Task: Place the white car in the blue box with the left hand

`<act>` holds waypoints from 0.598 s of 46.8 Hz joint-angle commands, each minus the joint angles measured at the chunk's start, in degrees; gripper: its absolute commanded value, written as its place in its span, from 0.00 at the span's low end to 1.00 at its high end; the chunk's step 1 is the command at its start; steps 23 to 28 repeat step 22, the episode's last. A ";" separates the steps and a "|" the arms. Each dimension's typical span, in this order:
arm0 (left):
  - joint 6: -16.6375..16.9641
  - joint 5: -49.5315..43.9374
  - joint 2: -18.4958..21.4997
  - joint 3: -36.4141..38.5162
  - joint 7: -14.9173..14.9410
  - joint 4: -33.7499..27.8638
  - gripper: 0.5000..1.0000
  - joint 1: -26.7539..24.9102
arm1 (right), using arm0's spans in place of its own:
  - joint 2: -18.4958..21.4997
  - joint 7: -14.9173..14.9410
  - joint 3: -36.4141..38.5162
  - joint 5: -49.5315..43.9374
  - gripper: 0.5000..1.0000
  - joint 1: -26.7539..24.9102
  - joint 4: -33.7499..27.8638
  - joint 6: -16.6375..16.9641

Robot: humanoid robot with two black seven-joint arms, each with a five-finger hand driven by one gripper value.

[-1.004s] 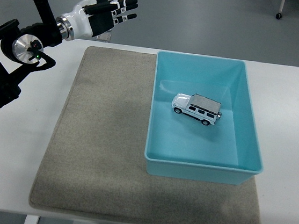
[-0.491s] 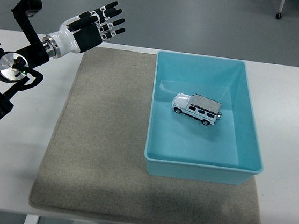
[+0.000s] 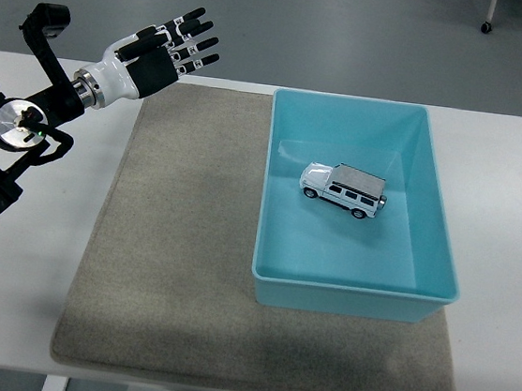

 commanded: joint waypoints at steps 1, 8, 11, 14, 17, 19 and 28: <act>0.00 -0.42 0.35 -0.09 -0.01 0.09 1.00 0.43 | 0.00 0.00 0.00 0.00 0.87 0.00 0.08 -0.06; 0.09 -3.41 1.14 0.00 0.52 0.09 1.00 1.23 | 0.00 0.00 0.00 0.00 0.87 0.00 0.08 -0.06; 0.18 -3.50 1.32 0.00 0.87 0.09 1.00 1.23 | 0.00 0.00 -0.09 0.00 0.87 0.00 0.08 -0.06; 0.18 -3.59 1.75 0.00 0.78 0.18 1.00 1.23 | 0.00 0.00 -0.09 0.00 0.87 0.00 0.08 0.03; 0.18 -3.50 2.19 0.00 0.87 0.18 1.00 1.32 | 0.00 0.00 -0.09 -0.09 0.87 0.00 0.17 0.03; 0.09 -3.50 2.37 0.00 0.87 0.27 1.00 1.32 | 0.00 0.00 -0.18 -0.09 0.87 0.00 0.17 0.03; 0.00 -3.50 2.63 0.00 0.87 0.27 1.00 1.32 | 0.00 0.00 -0.18 -0.09 0.87 0.00 0.17 0.03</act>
